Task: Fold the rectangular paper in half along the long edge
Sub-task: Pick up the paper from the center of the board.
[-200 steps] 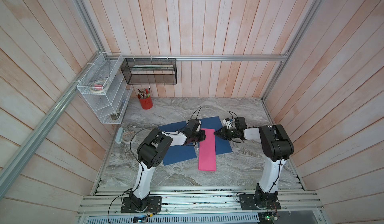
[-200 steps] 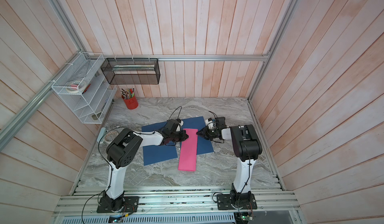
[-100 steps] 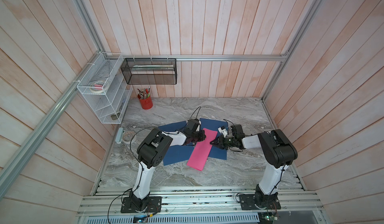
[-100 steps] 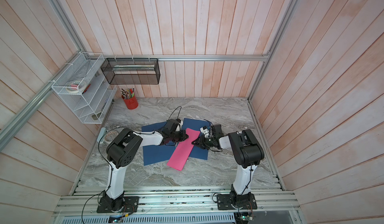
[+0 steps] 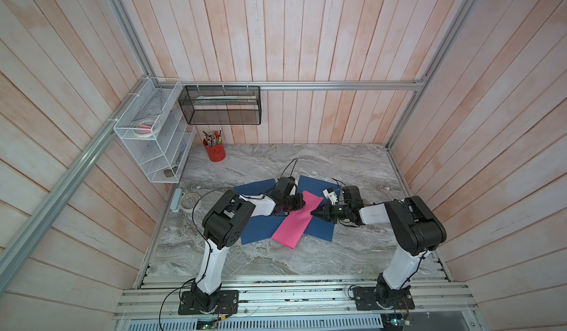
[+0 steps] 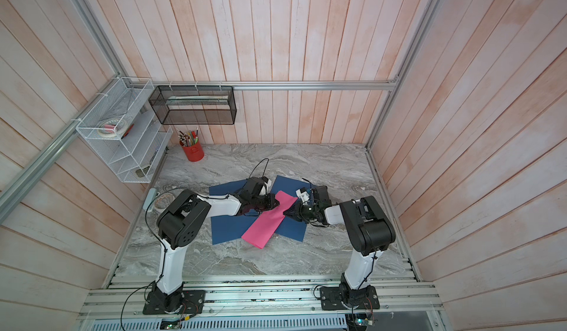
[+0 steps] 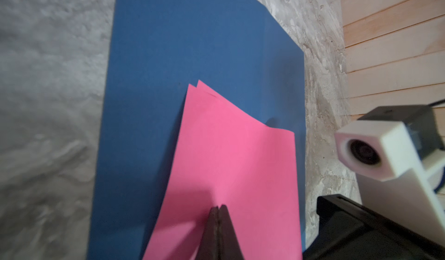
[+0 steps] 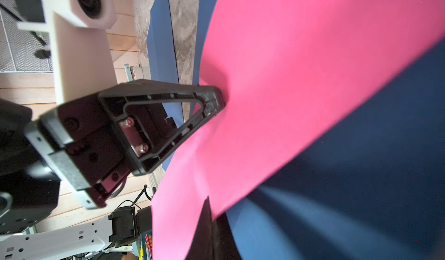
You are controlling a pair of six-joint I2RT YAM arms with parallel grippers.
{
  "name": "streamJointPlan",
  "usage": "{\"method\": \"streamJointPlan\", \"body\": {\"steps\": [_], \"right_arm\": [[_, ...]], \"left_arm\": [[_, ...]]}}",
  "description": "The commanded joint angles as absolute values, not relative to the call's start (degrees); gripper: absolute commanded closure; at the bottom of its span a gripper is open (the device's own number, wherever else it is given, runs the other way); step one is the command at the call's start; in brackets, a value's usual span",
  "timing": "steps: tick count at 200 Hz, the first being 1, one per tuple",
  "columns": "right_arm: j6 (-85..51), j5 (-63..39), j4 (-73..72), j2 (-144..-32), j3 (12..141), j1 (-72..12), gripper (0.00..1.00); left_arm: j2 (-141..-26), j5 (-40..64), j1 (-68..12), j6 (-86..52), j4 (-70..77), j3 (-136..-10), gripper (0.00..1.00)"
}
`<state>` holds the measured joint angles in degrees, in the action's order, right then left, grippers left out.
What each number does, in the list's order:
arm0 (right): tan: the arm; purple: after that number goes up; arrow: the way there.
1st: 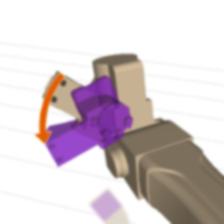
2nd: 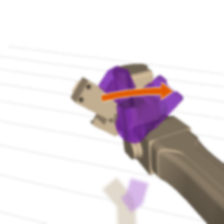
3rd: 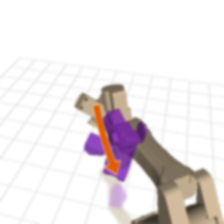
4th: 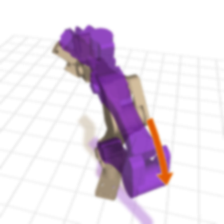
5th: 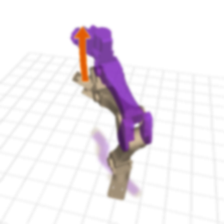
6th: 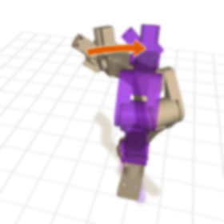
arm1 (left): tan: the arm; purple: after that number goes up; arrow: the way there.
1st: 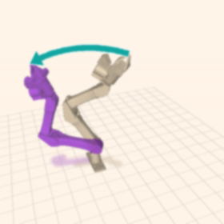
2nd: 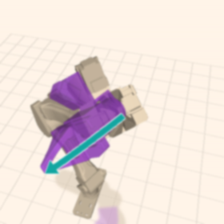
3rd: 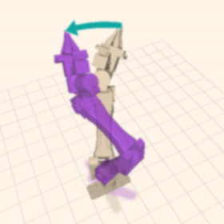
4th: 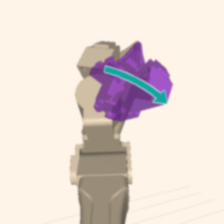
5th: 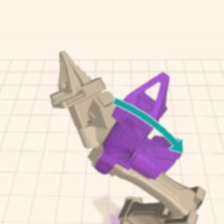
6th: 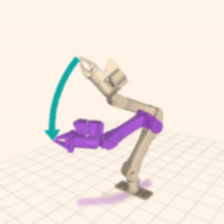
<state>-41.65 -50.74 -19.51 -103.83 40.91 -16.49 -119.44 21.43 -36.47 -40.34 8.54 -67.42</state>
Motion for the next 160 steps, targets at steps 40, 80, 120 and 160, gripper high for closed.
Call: {"method": "streamJointPlan", "body": {"steps": [40, 80, 120, 160], "right_arm": [[-27.93, -50.19, -2.16, -109.59, 53.9, -13.23, 1.0], [-20.83, -46.29, 7.21, -112.33, 60.75, -11.51, 1.0], [-18.28, -45.49, 11.38, -109.66, 63.32, -6.35, 1.0], [-20.42, -45.34, 15.06, -103.6, 62.95, 8.18, 1.0]], "left_arm": [[-105.68, 29.35, -28.93, -46.54, 18.37, -53.37, 1.0], [-103.76, 30.15, -28.94, -44.66, 18.15, -52.27, 1.0], [-102.71, 31.05, -28.91, -44.41, 19.38, -51.22, 1.0], [-101.95, 30.71, -28.74, -43.32, 17.62, -51.67, 1.0]]}}
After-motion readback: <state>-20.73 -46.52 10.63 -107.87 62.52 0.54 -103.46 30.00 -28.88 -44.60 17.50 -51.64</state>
